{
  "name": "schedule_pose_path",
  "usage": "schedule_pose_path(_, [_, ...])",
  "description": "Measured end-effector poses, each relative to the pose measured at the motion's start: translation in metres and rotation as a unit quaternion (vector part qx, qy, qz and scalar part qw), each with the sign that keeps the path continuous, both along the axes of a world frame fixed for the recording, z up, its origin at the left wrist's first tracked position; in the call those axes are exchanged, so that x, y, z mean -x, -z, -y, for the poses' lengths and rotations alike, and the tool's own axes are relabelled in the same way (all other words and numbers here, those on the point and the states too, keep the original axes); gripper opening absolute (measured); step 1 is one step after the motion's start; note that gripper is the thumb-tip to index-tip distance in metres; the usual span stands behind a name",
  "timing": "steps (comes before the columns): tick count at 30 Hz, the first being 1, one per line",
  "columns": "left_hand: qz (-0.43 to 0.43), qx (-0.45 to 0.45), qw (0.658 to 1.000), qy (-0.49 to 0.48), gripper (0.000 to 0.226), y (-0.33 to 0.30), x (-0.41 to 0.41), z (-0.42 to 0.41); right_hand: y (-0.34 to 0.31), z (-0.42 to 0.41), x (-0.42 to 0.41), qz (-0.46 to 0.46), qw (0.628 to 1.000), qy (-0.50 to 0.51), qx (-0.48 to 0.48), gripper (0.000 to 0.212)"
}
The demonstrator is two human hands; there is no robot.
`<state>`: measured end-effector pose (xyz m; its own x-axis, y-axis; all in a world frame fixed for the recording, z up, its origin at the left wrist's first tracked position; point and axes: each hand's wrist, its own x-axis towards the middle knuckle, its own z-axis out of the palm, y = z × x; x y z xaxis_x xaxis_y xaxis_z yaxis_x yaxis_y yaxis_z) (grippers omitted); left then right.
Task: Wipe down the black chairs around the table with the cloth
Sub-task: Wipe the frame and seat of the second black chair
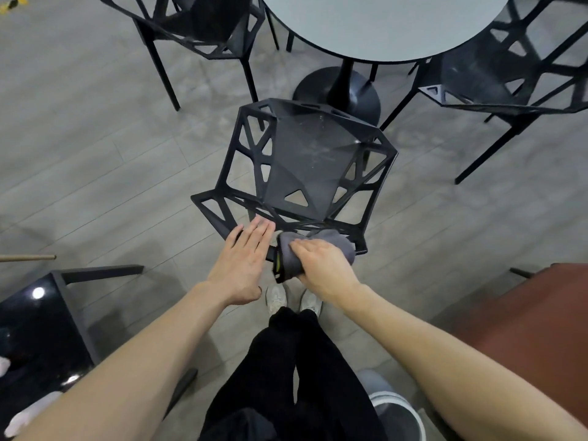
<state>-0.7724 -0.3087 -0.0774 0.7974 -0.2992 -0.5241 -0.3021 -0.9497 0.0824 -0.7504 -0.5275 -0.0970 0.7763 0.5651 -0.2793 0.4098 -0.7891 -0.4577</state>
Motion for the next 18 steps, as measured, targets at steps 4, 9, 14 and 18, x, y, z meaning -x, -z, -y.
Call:
schedule_pose_path(4, [-0.009,0.008,1.000,-0.002,0.134,-0.004,-0.002,0.002,-0.009,0.008,-0.002,-0.033,0.999,-0.010,-0.041,0.058])
schedule_pose_path(9, [-0.016,0.005,1.000,-0.004,0.132,-0.005,-0.002,0.006,-0.006,0.118,-0.039,-0.106,0.992,0.018,0.061,0.045])
schedule_pose_path(14, [0.002,0.004,1.000,-0.003,0.135,0.000,0.000,0.004,-0.015,0.076,-0.030,-0.109,0.993,-0.022,0.045,0.060])
schedule_pose_path(18, [0.005,-0.002,1.000,-0.011,0.137,-0.001,0.002,0.004,-0.013,0.026,-0.012,-0.105,0.993,-0.058,0.007,0.065])
